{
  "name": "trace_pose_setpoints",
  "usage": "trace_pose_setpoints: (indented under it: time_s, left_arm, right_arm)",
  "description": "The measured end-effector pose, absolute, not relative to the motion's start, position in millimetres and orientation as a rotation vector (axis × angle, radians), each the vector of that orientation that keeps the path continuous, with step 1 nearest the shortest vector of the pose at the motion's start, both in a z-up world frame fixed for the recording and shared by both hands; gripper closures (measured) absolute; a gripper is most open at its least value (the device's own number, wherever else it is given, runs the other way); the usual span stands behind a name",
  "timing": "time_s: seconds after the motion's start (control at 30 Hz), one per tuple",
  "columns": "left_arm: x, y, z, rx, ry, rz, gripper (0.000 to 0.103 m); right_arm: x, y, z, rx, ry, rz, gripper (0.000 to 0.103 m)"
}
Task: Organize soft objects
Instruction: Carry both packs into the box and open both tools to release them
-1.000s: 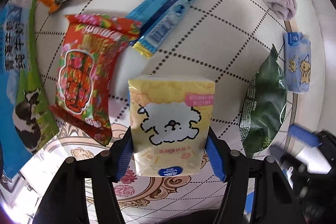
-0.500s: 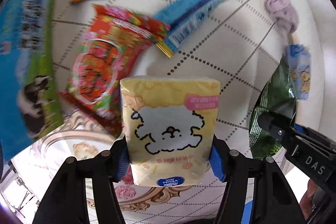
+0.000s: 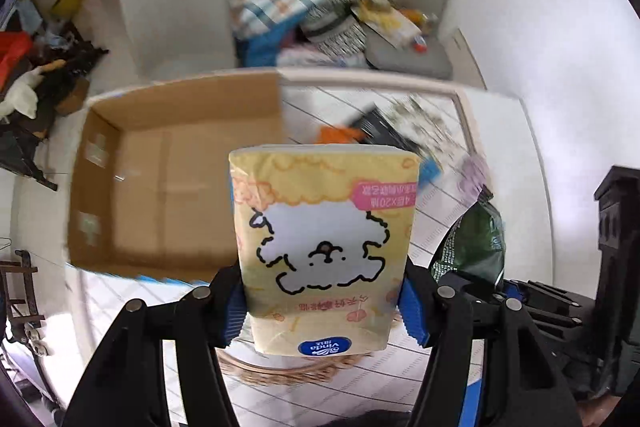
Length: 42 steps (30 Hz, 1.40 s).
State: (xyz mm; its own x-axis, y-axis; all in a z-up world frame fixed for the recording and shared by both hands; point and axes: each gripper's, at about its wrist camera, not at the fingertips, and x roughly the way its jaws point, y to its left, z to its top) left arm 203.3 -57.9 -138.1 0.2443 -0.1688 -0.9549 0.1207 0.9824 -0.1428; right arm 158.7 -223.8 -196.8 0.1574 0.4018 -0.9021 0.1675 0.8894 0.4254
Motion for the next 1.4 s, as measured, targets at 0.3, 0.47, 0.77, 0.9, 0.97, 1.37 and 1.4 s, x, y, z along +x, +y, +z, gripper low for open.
trace_pose_setpoints:
  time_s: [0.3, 0.47, 0.77, 0.9, 0.97, 1.37, 1.4]
  left_arm:
    - [287.3, 65.0, -183.3, -0.090, 1.394, -0.116, 0.043]
    - [333.8, 95.1, -243.2, -0.093, 1.491, -0.154, 0.043]
    - [373.5, 120.3, -322.4, -0.215, 1.654, -0.238, 0.043]
    - [386.1, 117.8, -336.9, -0.230, 1.686, -0.271, 0.043]
    - [391.1, 119.1, -343.7, -0.238, 1.712, -0.255, 0.043]
    - [376.4, 138.3, -312.0, -0.100, 1.624, -0.143, 0.005]
    - [371.3, 140.1, -305.0, -0.086, 1.603, -0.134, 0.002]
  right_arm:
    - [240.0, -75.1, -176.7, 0.377, 1.419, 0.274, 0.067]
    - [292.7, -17.5, -236.8, 0.346, 1.478, 0.236, 0.067]
    - [357.3, 13.0, -339.0, 0.276, 1.564, 0.175, 0.067]
    - [380.4, 20.7, -360.3, 0.242, 1.580, 0.174, 0.067]
    - [386.1, 21.9, -368.4, 0.248, 1.591, 0.178, 0.067]
    - [379.1, 32.8, -354.9, 0.185, 1.582, 0.152, 0.022]
    - [375.7, 32.0, -350.5, 0.171, 1.579, 0.142, 0.014]
